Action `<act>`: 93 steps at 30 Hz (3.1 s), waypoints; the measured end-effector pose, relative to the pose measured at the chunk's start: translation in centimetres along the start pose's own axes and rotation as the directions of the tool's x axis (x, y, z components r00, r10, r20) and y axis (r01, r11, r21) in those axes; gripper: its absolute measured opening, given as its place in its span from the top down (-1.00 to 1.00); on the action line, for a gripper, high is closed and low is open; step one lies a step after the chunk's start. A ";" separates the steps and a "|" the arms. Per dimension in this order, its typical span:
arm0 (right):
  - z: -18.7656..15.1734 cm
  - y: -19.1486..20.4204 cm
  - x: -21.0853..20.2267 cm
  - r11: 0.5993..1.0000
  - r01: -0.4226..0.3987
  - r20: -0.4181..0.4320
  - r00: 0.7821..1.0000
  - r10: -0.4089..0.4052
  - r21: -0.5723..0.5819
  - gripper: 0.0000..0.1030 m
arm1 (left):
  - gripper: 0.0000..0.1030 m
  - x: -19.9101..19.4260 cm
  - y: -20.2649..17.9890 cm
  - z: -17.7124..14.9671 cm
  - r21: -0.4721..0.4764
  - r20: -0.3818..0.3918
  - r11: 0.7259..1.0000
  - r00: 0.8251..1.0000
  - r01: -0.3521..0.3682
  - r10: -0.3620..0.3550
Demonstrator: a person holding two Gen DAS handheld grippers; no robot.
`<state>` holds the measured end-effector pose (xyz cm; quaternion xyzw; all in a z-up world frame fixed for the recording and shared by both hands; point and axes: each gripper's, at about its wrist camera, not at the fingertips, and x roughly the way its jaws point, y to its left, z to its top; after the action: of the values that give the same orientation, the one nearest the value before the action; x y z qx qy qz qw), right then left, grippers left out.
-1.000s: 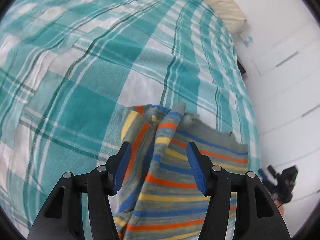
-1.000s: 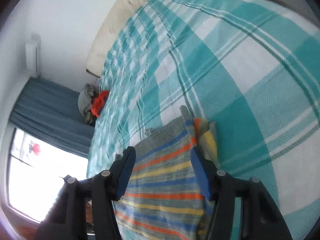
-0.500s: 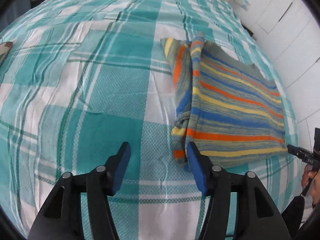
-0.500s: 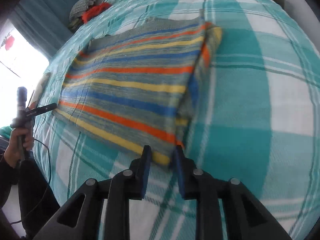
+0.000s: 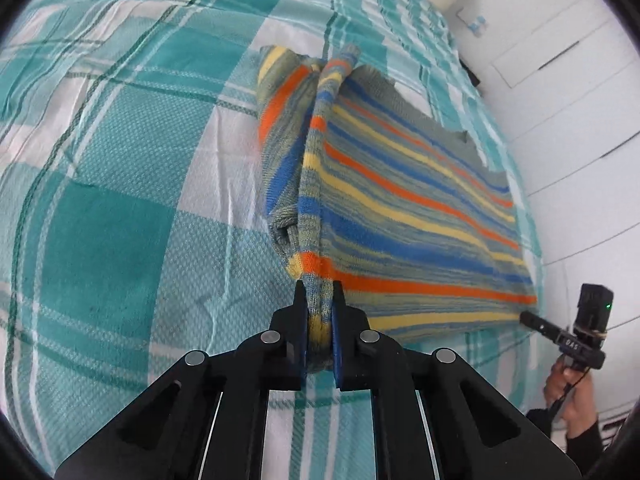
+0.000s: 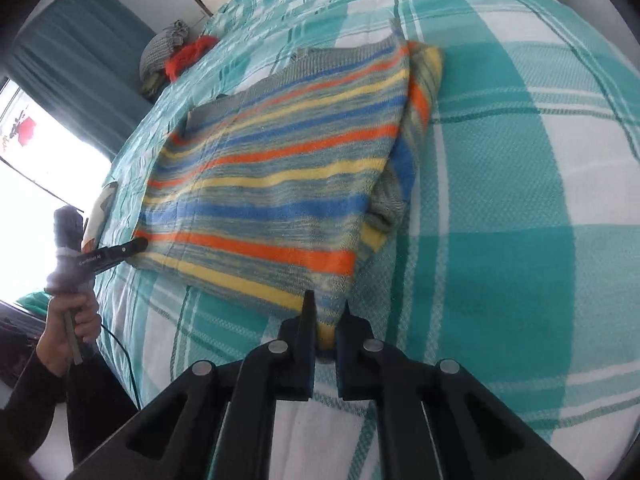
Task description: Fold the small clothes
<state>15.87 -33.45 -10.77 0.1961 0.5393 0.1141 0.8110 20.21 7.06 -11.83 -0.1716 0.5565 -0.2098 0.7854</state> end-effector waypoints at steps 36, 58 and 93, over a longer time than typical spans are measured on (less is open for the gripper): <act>9.2 -9.6 0.2 0.977 -0.164 -0.039 0.985 0.170 0.135 0.03 | 0.06 14.2 -30.2 -13.9 0.827 0.086 0.557 0.996 -0.081 0.017; 18.0 12.7 7.9 0.962 -0.260 0.013 0.965 0.261 -0.081 0.86 | 0.87 -2.6 -9.8 -7.7 0.216 0.353 0.973 0.936 -0.085 0.003; -0.4 20.1 7.7 0.895 -0.018 0.027 0.999 0.034 -0.445 0.11 | -0.34 -4.7 1.6 -5.4 -0.063 0.296 0.971 0.925 -0.230 0.239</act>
<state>19.06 -12.31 -8.46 0.0149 0.4826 0.2415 0.8418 13.94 10.69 -10.62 -0.1446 0.4493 -0.0780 0.8782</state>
